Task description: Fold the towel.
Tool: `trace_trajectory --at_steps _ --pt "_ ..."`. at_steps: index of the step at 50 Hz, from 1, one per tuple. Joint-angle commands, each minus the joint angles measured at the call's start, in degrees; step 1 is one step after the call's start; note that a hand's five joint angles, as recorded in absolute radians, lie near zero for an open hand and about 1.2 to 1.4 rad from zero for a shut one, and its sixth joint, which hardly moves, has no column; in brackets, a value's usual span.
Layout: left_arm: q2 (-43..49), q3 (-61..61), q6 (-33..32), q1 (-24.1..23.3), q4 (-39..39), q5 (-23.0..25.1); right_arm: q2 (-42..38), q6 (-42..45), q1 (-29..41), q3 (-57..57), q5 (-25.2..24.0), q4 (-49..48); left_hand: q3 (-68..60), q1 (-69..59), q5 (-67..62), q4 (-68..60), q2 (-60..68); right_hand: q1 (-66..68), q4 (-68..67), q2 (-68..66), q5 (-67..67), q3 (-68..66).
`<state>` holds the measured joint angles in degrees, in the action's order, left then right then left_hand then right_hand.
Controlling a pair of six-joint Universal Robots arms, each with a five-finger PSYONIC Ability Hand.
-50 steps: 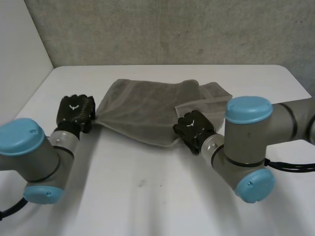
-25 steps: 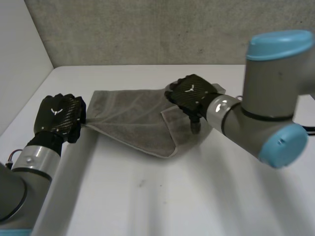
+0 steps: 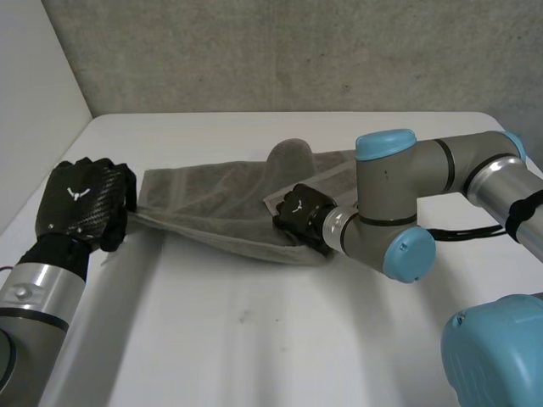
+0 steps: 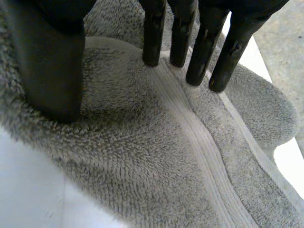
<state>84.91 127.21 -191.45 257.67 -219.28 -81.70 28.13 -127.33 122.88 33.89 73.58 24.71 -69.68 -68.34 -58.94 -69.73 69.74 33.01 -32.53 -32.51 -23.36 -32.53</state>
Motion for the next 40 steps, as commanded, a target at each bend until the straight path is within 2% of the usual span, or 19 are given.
trace_trajectory --at_steps 1,7,12,14,15,17,18,20,23,27,28,29,30,31,33,35,40 --pt "0.61 -0.39 0.20 2.83 -0.01 0.04 2.71 -0.20 0.08 1.97 0.33 0.25 -10.32 -11.66 -11.06 -10.27 10.26 46.84 -47.33 -47.34 -46.49 -47.32" --pt "0.78 -0.56 0.20 2.92 -0.10 0.04 6.59 -2.05 -0.01 4.17 1.48 -0.37 -10.32 -11.66 -11.06 -10.27 10.26 46.99 -47.47 -47.49 -46.64 -47.47" --pt "1.05 -0.65 0.20 3.01 -0.10 0.04 12.48 -5.30 -0.27 10.76 3.67 -0.72 -10.32 -11.66 -11.06 -10.27 10.26 46.99 -47.47 -47.49 -46.64 -47.47" --pt "1.14 -0.74 0.20 3.01 -0.10 0.04 17.64 -6.09 -0.53 18.28 4.90 -1.07 -10.32 -11.66 -11.06 -10.27 10.26 46.99 -47.47 -47.49 -46.64 -47.47" --pt "1.14 -0.74 0.20 3.01 -0.10 0.04 17.66 -6.09 -0.53 18.32 4.90 -1.07 -10.32 -11.66 -11.06 -10.27 10.26 46.99 -47.47 -47.49 -46.64 -47.47" --pt "1.22 -0.83 0.20 3.10 -0.10 0.04 23.61 -6.01 -0.53 27.76 5.60 -2.47 -10.32 -11.66 -11.06 -10.27 10.26 46.99 -47.47 -47.49 -46.64 -47.47" --pt "1.22 -0.83 0.20 3.10 -0.10 0.04 23.64 -6.00 -0.53 27.81 5.61 -2.48 -10.32 -11.66 -11.06 -10.27 10.26 46.99 -47.47 -47.49 -46.64 -47.47" --pt "1.31 -0.83 0.20 3.10 -0.10 0.04 29.15 -6.35 -0.62 36.82 6.48 -5.01 -10.32 -11.66 -11.06 -10.27 10.26 46.99 -47.47 -47.49 -46.64 -47.47" --pt "1.57 -0.65 0.20 3.45 -0.10 0.04 31.81 -6.97 -0.62 41.43 6.84 -6.25 -10.32 -11.66 -11.06 -10.27 10.26 46.99 -47.47 -47.49 -46.64 -47.47" --pt "3.15 -0.65 0.20 3.62 -0.10 0.04 38.39 -12.40 -0.45 51.16 7.01 -8.71 -10.32 -11.66 -11.06 -10.27 10.26 46.99 -47.47 -47.49 -46.64 -47.47" --pt "3.77 -0.74 0.20 3.62 -0.10 0.04 39.71 -15.20 -0.45 53.02 6.84 -8.80 -10.32 -11.66 -11.06 -10.27 10.26 33.06 -33.55 -33.56 -32.71 -33.54" --pt "3.77 -0.74 0.20 3.62 -0.10 0.04 39.72 -15.23 -0.45 53.04 6.84 -8.80 -10.32 -11.66 -11.06 -10.27 10.26 32.93 -33.41 -33.42 -32.57 -33.40" --pt "4.38 -0.74 0.20 3.62 -0.10 0.04 40.51 -17.67 -0.36 54.25 6.31 -8.63 -10.32 -11.66 -11.06 -10.27 10.26 13.77 -14.25 -14.27 -13.41 -14.24" --pt "4.39 -0.74 0.20 3.62 -0.10 0.04 40.51 -17.69 -0.36 54.27 6.31 -8.63 -10.32 -11.66 -11.06 -10.27 10.26 13.58 -14.06 -14.08 -13.22 -14.05" --pt "5.52 -0.83 0.20 3.54 -0.01 0.04 41.13 -20.50 -0.53 54.10 7.18 -9.15 -10.32 -11.66 -11.06 -10.27 10.26 -15.39 14.91 14.90 15.75 14.92" --pt "5.96 -0.83 0.20 3.54 -0.01 0.04 41.22 -20.77 -0.97 52.87 7.10 -9.16 -10.32 -11.66 -11.06 -10.27 10.26 -19.35 18.87 18.86 19.71 18.88" --pt "6.23 -0.39 0.12 3.62 -0.01 0.04 40.17 -20.86 -4.30 47.17 6.84 -9.07 -10.32 -11.66 -11.06 -10.27 10.26 -18.39 17.91 17.89 18.75 17.92"
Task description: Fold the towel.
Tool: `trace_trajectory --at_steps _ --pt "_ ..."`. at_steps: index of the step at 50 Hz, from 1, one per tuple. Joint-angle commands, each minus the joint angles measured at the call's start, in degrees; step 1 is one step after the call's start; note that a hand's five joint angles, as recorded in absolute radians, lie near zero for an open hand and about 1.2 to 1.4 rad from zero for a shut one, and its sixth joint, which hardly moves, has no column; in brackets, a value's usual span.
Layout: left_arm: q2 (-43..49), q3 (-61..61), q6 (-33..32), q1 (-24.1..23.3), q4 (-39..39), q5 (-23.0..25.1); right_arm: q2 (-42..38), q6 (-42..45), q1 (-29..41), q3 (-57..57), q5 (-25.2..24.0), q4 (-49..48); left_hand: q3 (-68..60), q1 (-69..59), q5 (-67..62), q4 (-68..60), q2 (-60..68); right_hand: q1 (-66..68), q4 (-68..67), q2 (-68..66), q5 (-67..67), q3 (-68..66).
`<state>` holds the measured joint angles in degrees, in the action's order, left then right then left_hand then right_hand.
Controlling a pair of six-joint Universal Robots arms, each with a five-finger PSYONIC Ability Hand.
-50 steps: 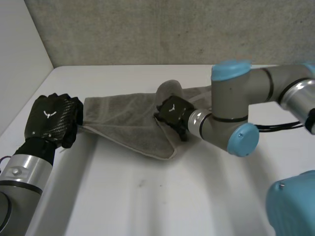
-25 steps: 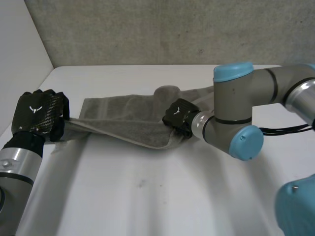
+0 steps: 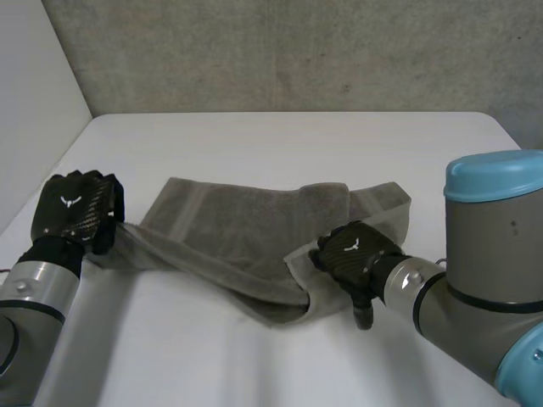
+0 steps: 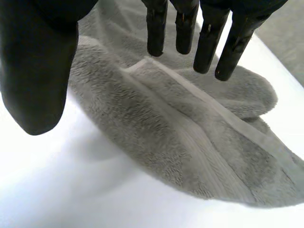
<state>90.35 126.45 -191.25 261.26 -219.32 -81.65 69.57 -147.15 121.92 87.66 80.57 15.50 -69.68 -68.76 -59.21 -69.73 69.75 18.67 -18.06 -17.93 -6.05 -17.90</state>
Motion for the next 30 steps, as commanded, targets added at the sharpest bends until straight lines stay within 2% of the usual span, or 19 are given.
trace_trajectory --at_steps 1,5,9,15,21,30 --pt "0.79 0.55 -0.09 -0.05 0.03 0.00 -2.41 -1.04 -3.70 -8.45 -0.41 0.15 -10.32 -11.24 -10.79 -10.27 10.25 -3.21 2.61 2.47 0.59 2.45" --pt "0.70 0.90 -0.18 -0.05 0.03 0.00 -6.12 -0.95 -3.88 -12.69 -0.85 0.24 -10.32 -11.24 -10.79 -10.27 10.25 -0.51 -0.09 -0.23 -2.11 -0.25" --pt "0.44 0.99 -0.09 -0.05 0.03 0.00 -11.99 -0.78 -3.27 -18.74 -0.94 0.67 -10.32 -11.24 -10.79 -10.27 10.25 9.72 -10.32 -10.46 -12.34 -10.48" --pt "0.53 0.99 -0.18 -0.05 0.03 0.00 -18.85 1.85 -1.34 -25.07 -2.25 1.03 -10.32 -11.24 -10.79 -10.27 10.25 13.60 -14.21 -14.35 -16.23 -14.37" --pt "0.70 1.08 -0.18 -0.05 0.03 0.00 -24.82 2.22 0.51 -31.66 -4.72 3.39 -10.32 -11.24 -10.79 -10.27 10.25 14.97 -15.57 -15.71 -17.59 -15.73" --pt "0.70 1.52 -0.18 -0.05 -0.06 0.00 -29.67 1.77 3.15 -37.12 -4.90 8.50 -10.32 -11.24 -10.79 -10.27 10.25 13.45 -14.06 -14.19 -16.07 -14.22"
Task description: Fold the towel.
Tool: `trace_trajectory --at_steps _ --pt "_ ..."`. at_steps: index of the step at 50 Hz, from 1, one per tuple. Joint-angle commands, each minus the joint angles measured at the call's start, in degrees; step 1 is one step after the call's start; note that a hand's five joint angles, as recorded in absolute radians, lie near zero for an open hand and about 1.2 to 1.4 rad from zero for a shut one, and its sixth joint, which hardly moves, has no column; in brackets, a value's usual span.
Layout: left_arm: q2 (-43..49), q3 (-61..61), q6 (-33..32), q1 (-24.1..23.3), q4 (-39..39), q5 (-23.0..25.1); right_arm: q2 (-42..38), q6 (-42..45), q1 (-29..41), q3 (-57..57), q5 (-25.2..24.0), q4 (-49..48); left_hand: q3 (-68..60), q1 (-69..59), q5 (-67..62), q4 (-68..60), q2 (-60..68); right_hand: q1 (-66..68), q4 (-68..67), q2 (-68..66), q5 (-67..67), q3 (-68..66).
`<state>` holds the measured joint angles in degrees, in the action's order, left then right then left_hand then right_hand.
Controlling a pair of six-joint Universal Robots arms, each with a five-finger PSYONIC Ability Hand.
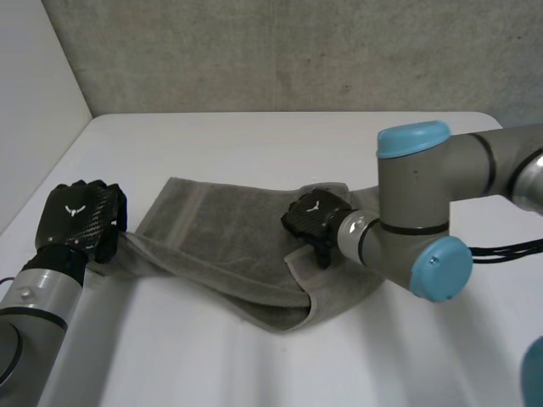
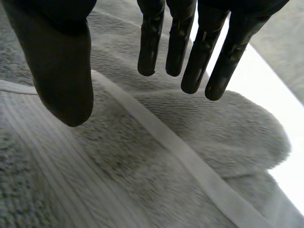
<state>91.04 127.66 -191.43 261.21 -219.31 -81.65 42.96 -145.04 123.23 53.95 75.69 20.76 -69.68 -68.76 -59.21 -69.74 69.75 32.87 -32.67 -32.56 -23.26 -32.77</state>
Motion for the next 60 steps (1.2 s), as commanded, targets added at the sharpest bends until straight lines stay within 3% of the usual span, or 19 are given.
trace_trajectory --at_steps 1,17,30,45,47,60 --pt "-0.07 0.40 0.00 0.00 -0.23 0.00 -3.40 -0.33 2.01 -3.59 0.07 3.23 -10.32 -11.24 -10.79 -10.26 10.25 -1.09 0.89 0.77 1.48 0.98" --pt "-0.25 0.58 0.00 -0.09 -1.03 0.00 -5.69 0.11 2.10 -3.86 0.60 2.97 -10.32 -11.24 -10.79 -10.26 10.25 0.93 -1.13 -1.24 -0.54 -1.03" --pt "-0.07 0.49 -0.09 0.00 -1.20 0.00 -4.37 -0.51 2.10 -3.77 0.60 2.79 -10.32 -11.24 -10.79 -10.26 10.25 33.89 -34.09 -34.21 -33.50 -34.00" --pt "0.01 0.58 -0.09 0.00 -1.91 0.00 -1.91 -0.24 2.02 -1.57 1.13 2.88 -10.32 -11.24 -10.79 -10.26 10.25 25.32 -25.52 -25.64 -24.93 -25.42" --pt "0.01 0.58 -0.09 0.00 -1.91 0.00 -1.91 0.46 2.02 -0.61 1.39 2.97 -10.32 -11.24 -10.79 -10.26 10.25 19.46 -19.66 -19.78 -19.07 -19.57" --pt "0.10 0.58 -0.09 0.00 -1.91 0.00 -2.35 0.64 2.02 0.45 1.39 -0.46 -10.32 -11.24 -10.79 -10.26 10.25 21.28 -21.48 -21.59 -20.89 -21.38"
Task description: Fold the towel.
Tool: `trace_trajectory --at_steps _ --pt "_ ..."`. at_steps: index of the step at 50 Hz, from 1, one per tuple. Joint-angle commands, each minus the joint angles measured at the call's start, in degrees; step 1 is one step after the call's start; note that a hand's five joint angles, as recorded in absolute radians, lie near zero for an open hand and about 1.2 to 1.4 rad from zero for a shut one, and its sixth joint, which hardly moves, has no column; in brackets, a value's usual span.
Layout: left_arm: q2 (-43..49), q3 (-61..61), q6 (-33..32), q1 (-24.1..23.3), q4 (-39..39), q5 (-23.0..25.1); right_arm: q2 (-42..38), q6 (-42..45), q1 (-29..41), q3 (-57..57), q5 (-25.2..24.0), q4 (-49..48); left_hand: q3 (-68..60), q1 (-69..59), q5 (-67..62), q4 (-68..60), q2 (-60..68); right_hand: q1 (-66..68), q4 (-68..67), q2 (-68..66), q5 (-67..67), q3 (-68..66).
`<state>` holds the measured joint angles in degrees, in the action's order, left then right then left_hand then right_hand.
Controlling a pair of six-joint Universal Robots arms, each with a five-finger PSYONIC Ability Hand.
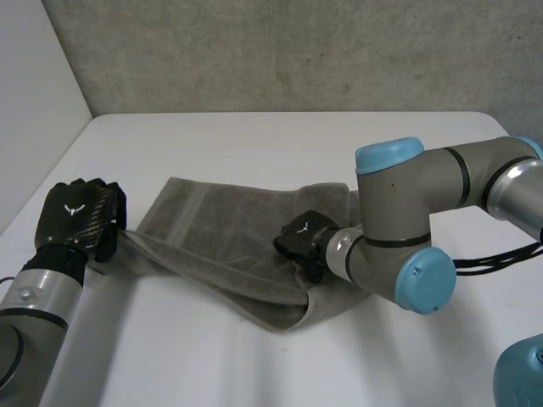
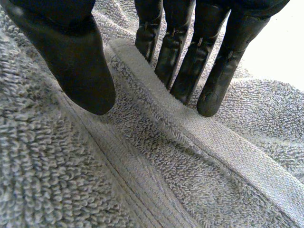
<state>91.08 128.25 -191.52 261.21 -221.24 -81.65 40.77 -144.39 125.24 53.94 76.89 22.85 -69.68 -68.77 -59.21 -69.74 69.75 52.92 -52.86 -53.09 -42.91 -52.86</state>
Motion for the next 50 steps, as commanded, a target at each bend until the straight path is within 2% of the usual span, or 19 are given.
trace_trajectory --at_steps 1,4,6,8,12,19,20,22,23,25,31,33,34,36,39,41,42,44,50 --pt "0.06 -0.02 0.00 0.00 0.02 0.00 -0.16 -0.01 0.00 0.47 0.19 -2.55 -10.32 -11.23 -10.79 -10.26 10.25 1.24 -1.29 -1.07 -1.25 -1.29" --pt "0.06 -0.02 0.00 0.00 0.02 0.00 -0.16 -0.01 0.00 0.64 0.19 -2.99 -10.32 -11.23 -10.79 -10.26 10.25 5.78 -5.83 -5.61 -5.79 -5.83" --pt "0.06 -0.02 0.00 0.00 0.02 0.00 -0.07 -0.01 0.00 0.56 0.19 -3.25 -10.32 -11.23 -10.79 -10.26 10.25 22.00 -22.05 -21.83 -22.01 -22.05" --pt "0.06 -0.10 0.00 0.00 -0.07 0.00 0.10 -0.01 0.00 0.47 0.45 -3.52 -10.32 -11.23 -10.79 -10.26 10.25 27.03 -27.09 -26.86 -27.04 -27.09" --pt "0.15 -0.02 0.00 0.00 -0.07 0.00 1.33 -0.19 -0.09 0.64 2.03 -3.69 -10.32 -11.23 -10.79 -10.26 10.25 27.08 -27.14 -26.91 -27.09 -27.14" --pt "0.24 -0.19 -0.09 0.09 0.02 0.00 16.41 -0.72 -2.36 8.79 3.61 -4.39 -10.32 -11.23 -10.79 -10.26 10.25 27.08 -27.14 -26.91 -27.09 -27.14" --pt "0.24 -0.19 -0.09 0.09 0.02 0.00 16.45 -0.72 -2.37 8.82 3.61 -4.40 -10.32 -11.23 -10.79 -10.26 10.25 27.08 -27.14 -26.91 -27.09 -27.14" --pt "0.24 -0.28 -0.17 0.09 0.02 0.00 24.32 -0.98 -6.74 14.15 3.53 -5.19 -10.32 -11.23 -10.79 -10.26 10.25 27.08 -27.14 -26.91 -27.09 -27.14" --pt "0.24 -0.28 -0.17 0.09 0.02 0.00 24.36 -0.98 -6.77 14.18 3.53 -5.19 -10.32 -11.23 -10.79 -10.26 10.25 27.08 -27.14 -26.91 -27.09 -27.14" --pt "0.24 -0.37 -0.26 0.09 0.19 0.00 30.66 -0.98 -11.14 20.12 3.53 -5.45 -10.32 -11.23 -10.79 -10.26 10.25 27.08 -27.14 -26.91 -27.09 -27.14" --pt "-0.47 -0.46 -0.35 0.35 0.72 0.00 37.46 -0.28 -17.84 28.77 3.17 -5.45 -10.32 -11.23 -10.79 -10.26 10.25 27.08 -27.14 -26.91 -27.09 -27.14" --pt "-0.90 -0.28 -1.31 0.61 1.16 0.00 43.14 0.16 -22.56 34.54 2.48 -5.63 -10.32 -11.23 -10.79 -10.26 10.25 27.08 -27.14 -26.91 -27.09 -27.14" --pt "-0.91 -0.28 -1.32 0.61 1.16 0.00 43.17 0.16 -22.59 34.57 2.47 -5.63 -10.32 -11.23 -10.79 -10.26 10.25 27.08 -27.14 -26.91 -27.09 -27.14" --pt "-1.61 -0.28 -2.63 0.61 1.78 0.00 47.63 1.12 -28.01 39.38 0.03 -6.41 -10.32 -11.23 -10.79 -10.26 10.25 27.08 -27.14 -26.91 -27.09 -27.14" --pt "-3.28 -0.28 -6.85 0.70 4.15 0.00 49.50 1.74 -30.32 41.16 -1.92 -6.77 -10.32 -11.23 -10.79 -10.26 10.25 27.08 -27.14 -26.91 -27.09 -27.14" --pt "-5.20 -1.07 -11.31 0.61 7.47 0.00 53.96 1.48 -34.08 43.00 -5.77 -6.60 -10.32 -11.23 -10.79 -10.26 10.25 27.08 -27.14 -26.91 -27.09 -27.14" --pt "-5.21 -1.07 -11.34 0.61 7.49 0.00 53.98 1.48 -34.10 43.01 -5.79 -6.60 -10.32 -11.23 -10.79 -10.26 10.25 27.08 -27.14 -26.91 -27.09 -27.14" --pt "-8.97 -2.38 -13.79 0.53 11.77 -0.09 59.05 0.69 -36.99 43.10 -9.55 -6.33 -10.32 -11.23 -10.79 -10.26 10.25 27.08 -27.14 -26.91 -27.09 -27.14" --pt "-15.41 -6.78 -13.89 -0.26 19.71 -0.26 64.70 -2.04 -38.85 38.96 -11.15 -6.16 -10.32 -11.23 -10.79 -10.26 10.25 27.08 -27.14 -26.91 -27.09 -27.14"
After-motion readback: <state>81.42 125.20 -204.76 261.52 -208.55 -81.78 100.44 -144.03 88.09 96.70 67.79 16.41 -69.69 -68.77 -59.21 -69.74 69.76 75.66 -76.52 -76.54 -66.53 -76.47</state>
